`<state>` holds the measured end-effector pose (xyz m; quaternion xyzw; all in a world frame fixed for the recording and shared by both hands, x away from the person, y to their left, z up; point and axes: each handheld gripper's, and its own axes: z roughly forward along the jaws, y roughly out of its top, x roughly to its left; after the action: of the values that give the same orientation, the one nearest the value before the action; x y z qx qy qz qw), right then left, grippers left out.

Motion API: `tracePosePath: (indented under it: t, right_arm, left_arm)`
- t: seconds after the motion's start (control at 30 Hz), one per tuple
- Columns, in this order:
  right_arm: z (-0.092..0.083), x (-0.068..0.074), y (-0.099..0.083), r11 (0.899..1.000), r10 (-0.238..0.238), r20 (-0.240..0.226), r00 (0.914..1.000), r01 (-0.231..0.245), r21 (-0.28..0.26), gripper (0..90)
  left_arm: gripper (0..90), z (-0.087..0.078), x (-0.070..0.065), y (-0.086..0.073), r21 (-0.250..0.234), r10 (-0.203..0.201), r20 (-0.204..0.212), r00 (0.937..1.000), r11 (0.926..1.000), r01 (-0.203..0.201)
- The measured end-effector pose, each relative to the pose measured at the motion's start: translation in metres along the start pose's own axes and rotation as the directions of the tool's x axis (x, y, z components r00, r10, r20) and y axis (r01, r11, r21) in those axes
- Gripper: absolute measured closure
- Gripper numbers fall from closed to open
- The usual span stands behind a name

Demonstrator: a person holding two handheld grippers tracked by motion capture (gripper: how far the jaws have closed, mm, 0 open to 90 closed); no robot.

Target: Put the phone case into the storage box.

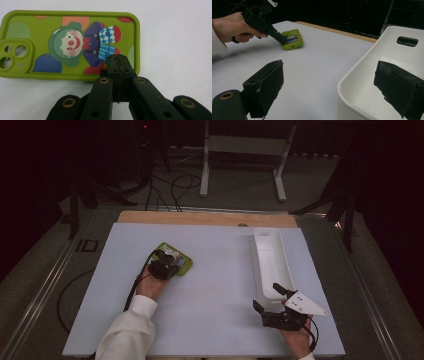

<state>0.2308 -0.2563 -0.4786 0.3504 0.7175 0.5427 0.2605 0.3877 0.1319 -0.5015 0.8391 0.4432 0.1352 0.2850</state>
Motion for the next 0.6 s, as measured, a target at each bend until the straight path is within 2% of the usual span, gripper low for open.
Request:
tracePosePath:
  t: [0.2, 0.27, 0.33, 0.57, 0.6]
  right_arm:
    - [0.0001, 0.0, -0.0001, 1.0, 0.0, 0.0, 1.0, 0.0, 0.001, 9.0]
    - [0.0005, 0.0004, -0.0001, 1.0, -0.002, -0.001, 1.0, 0.002, 0.001, 9.0]
    - [0.0008, 0.0008, -0.0001, 1.0, -0.002, -0.002, 1.0, 0.002, 0.003, 8.9]
    - [0.0, 0.0004, 0.0002, 1.0, -0.002, 0.002, 1.0, 0.002, -0.001, 9.0]
    - [-0.0001, 0.0001, 0.0001, 1.0, -0.001, 0.002, 1.0, 0.001, -0.002, 9.0]
  left_arm:
    - [90.0, 0.0013, -0.0007, 0.0004, -0.004, -0.01, -0.004, 0.9999, 0.9999, 0.01]
    - [90.0, 0.0027, -0.0019, 0.0006, -0.008, -0.021, 0.021, 0.9995, 0.9997, 0.022]
    - [90.0, 0.0033, -0.0057, 0.0011, -0.008, -0.012, 0.037, 0.9992, 0.9999, 0.013]
    - [90.0, 0.0017, -0.007, 0.0021, 0.009, 0.007, 0.024, 0.9997, 0.9999, -0.007]
    - [90.0, -0.0003, -0.0073, 0.0023, 0.022, 0.026, 0.017, 0.9995, 0.9994, -0.027]
